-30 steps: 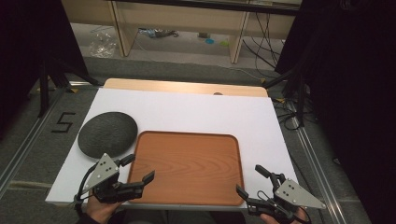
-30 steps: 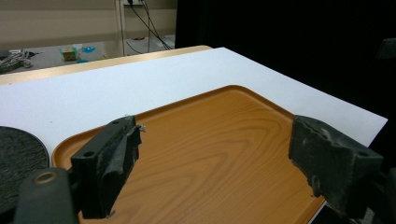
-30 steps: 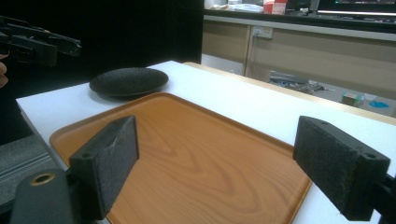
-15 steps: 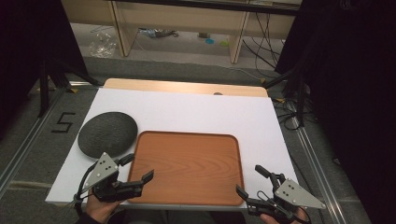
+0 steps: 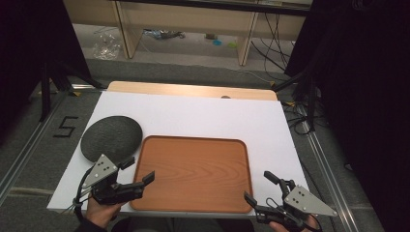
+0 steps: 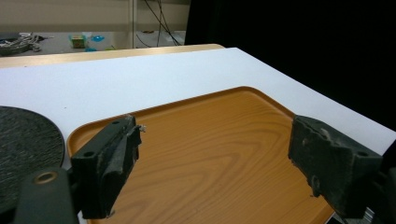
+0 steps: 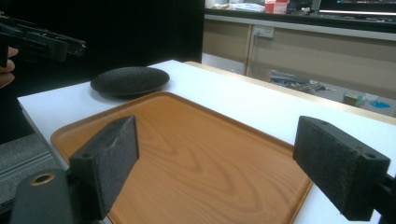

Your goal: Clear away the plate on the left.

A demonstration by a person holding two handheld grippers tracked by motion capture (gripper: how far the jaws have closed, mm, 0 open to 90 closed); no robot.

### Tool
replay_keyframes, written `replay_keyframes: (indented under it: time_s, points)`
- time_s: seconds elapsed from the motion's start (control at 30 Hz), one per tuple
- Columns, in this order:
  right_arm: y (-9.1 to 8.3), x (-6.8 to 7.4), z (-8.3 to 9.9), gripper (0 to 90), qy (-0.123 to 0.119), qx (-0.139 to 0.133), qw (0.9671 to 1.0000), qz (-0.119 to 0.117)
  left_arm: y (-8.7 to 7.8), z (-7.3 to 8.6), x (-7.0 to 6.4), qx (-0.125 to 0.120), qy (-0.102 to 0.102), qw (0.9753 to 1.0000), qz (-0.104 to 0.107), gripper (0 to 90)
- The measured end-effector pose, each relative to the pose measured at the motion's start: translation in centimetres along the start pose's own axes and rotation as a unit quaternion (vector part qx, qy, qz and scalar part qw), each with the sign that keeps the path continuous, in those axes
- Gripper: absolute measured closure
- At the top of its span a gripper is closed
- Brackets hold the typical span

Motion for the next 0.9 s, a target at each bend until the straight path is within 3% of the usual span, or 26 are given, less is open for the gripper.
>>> replay_keyframes:
  time_s: [0.47, 0.67, 0.8, 0.9]
  points:
    - [0.0, 0.0, 0.0, 15.3, -0.001, 0.000, 1.0000, 0.000, 0.3, -0.1, 1.3, 0.009, -0.028, 0.9995, -0.012, 15.8]
    - [0.0, 0.0, 0.0, 15.3, -0.001, 0.000, 1.0000, -0.004, 0.6, -0.1, 2.4, 0.028, -0.043, 0.9982, -0.032, 15.8]
    - [0.0, 0.0, 0.0, 15.3, 0.000, 0.000, 1.0000, -0.003, 1.0, 0.0, 3.6, 0.046, -0.073, 0.9955, -0.039, 15.8]
    - [0.0, 0.0, 0.0, 15.4, -0.001, 0.001, 1.0000, -0.004, 1.2, 0.1, 4.7, 0.056, -0.115, 0.9913, -0.034, 15.8]
Point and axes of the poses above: each handheld gripper's, and its own axes: y roughly forward along the jaws, z roughly out of its underside, x roughly to its left, the point moved 1 cm from there along y, roughly forward along the jaws, and after that the axes turned 15 degrees about -z, right-handed, at the moved point
